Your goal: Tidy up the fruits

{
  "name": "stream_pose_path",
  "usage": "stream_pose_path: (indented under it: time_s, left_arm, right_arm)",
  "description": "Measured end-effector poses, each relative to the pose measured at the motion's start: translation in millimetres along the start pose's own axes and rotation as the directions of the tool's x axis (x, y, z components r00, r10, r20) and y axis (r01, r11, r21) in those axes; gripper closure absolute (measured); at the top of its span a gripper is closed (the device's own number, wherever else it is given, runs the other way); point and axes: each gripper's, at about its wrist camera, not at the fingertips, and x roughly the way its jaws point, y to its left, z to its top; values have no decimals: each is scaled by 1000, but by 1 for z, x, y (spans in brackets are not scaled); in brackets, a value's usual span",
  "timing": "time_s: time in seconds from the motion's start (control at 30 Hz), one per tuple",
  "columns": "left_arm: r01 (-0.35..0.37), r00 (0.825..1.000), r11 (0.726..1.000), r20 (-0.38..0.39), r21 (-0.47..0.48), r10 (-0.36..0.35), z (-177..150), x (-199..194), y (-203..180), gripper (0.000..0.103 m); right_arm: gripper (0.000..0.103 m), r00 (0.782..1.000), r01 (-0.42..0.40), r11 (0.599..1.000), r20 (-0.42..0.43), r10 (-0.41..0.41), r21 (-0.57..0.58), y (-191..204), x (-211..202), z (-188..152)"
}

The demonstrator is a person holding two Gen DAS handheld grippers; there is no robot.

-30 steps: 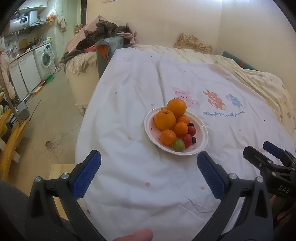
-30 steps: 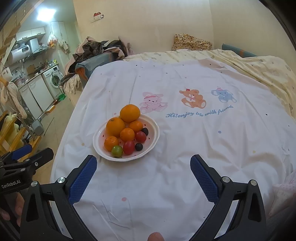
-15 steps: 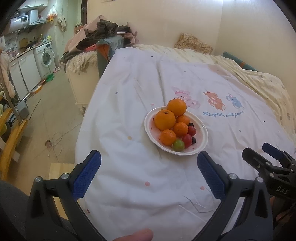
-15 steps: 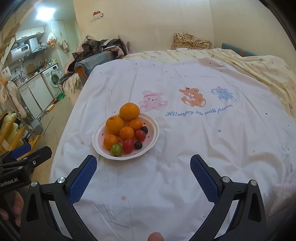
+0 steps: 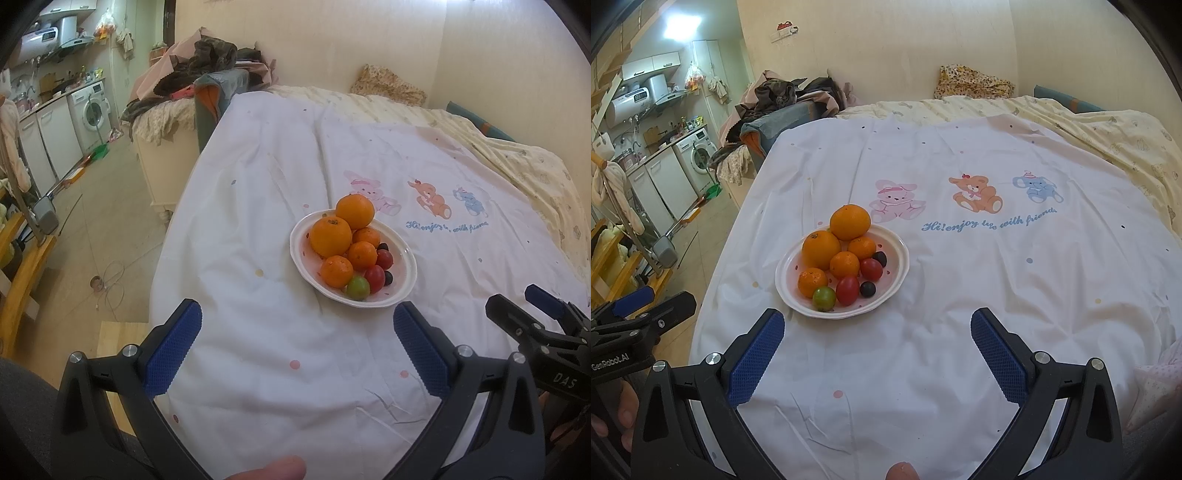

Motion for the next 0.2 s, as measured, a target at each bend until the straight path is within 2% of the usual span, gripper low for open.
stream_pose_path:
  time_s: [0.2]
  left_arm:
    - [-4, 1000, 1000, -3, -15, 4, -1, -1, 2, 0]
  right_arm:
    - [0, 1000, -9, 1000, 5, 9, 1, 1, 0, -1]
